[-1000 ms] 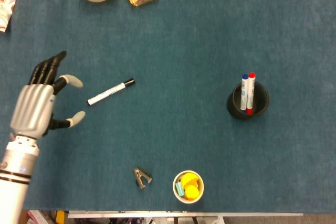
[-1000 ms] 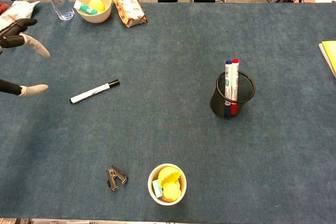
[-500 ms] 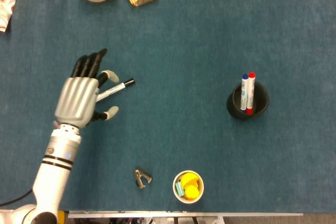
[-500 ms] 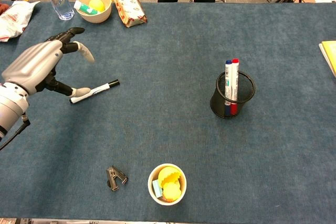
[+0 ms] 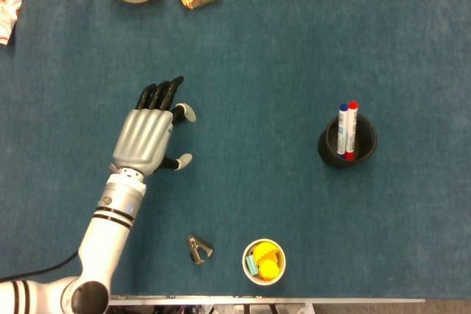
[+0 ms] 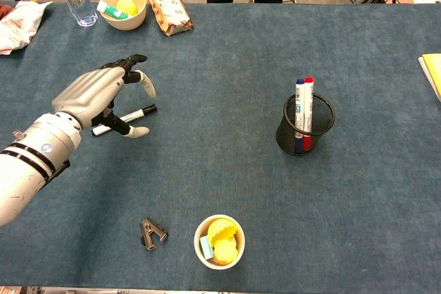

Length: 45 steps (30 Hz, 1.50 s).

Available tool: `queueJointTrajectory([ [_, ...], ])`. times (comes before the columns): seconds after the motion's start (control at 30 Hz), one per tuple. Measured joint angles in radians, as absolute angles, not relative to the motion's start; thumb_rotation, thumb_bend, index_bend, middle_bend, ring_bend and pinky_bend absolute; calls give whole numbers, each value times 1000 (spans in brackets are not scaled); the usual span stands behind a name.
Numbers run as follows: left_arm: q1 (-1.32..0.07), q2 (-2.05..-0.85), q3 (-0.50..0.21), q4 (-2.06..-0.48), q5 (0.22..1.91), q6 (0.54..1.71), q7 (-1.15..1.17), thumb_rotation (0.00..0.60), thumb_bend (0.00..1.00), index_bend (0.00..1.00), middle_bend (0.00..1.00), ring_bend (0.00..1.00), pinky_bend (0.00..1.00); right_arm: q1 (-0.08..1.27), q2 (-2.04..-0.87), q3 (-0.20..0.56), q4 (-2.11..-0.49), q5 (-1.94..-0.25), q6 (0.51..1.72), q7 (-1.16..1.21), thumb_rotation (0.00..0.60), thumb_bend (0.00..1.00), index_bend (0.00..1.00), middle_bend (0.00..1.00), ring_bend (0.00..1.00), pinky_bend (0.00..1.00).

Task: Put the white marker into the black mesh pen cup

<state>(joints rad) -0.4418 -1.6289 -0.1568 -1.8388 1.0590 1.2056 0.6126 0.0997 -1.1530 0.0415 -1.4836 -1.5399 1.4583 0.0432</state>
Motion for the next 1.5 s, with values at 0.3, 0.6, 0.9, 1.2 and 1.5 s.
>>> queueJointTrajectory([
  [0.3, -475, -1676, -172, -1768, 977, 1230, 664, 600, 145, 374, 0, 0, 11, 101, -1163, 37, -1468, -1533, 1444, 53, 600, 0, 191, 332, 299, 384],
  [0.6, -513, -1708, -197, -1716, 905, 1230, 685, 600, 145, 412, 0, 0, 11, 103, -1168, 34, -1469, -1533, 1437, 51, 600, 0, 191, 332, 299, 384],
  [0.9, -552, -1750, -203, -1661, 853, 1217, 710, 600, 145, 422, 0, 0, 10, 104, -1174, 31, -1459, -1526, 1426, 59, 600, 0, 191, 332, 299, 384],
  [1.2, -578, -1786, -204, -1563, 867, 1198, 676, 600, 145, 414, 0, 0, 10, 106, -1180, 28, -1446, -1521, 1414, 70, 600, 0, 192, 332, 299, 384],
  [1.5, -596, -1792, -222, -1534, 832, 1201, 687, 600, 145, 414, 0, 0, 11, 105, -1185, 26, -1441, -1521, 1412, 74, 600, 0, 191, 332, 299, 384],
])
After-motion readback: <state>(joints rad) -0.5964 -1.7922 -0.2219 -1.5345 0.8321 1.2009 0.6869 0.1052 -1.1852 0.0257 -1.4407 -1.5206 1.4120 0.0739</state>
